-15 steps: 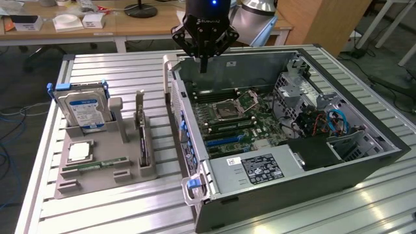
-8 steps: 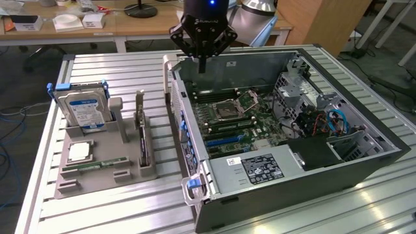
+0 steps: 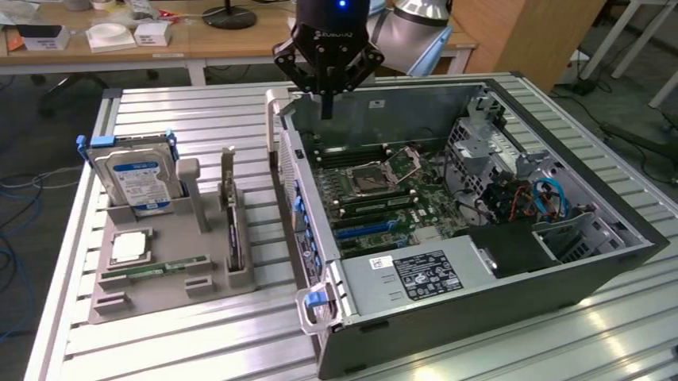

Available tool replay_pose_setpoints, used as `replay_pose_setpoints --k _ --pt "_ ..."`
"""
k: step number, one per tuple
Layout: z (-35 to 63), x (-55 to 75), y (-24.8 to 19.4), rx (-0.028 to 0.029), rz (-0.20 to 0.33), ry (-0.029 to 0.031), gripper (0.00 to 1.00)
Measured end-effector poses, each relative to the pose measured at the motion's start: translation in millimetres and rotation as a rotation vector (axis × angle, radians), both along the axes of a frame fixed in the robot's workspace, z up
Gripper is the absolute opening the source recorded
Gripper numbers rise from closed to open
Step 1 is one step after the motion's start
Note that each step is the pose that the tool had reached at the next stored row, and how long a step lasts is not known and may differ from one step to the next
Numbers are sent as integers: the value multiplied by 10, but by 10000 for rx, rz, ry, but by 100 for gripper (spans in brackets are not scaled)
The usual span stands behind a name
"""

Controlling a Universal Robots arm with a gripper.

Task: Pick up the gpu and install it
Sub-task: 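Reach for the gpu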

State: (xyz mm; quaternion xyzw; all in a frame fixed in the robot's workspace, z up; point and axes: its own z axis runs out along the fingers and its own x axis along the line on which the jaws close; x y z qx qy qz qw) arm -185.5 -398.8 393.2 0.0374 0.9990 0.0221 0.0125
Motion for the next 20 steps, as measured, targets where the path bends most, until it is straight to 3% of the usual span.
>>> replay_pose_setpoints --k 20 --pt "0 -114 0 0 0 1 10"
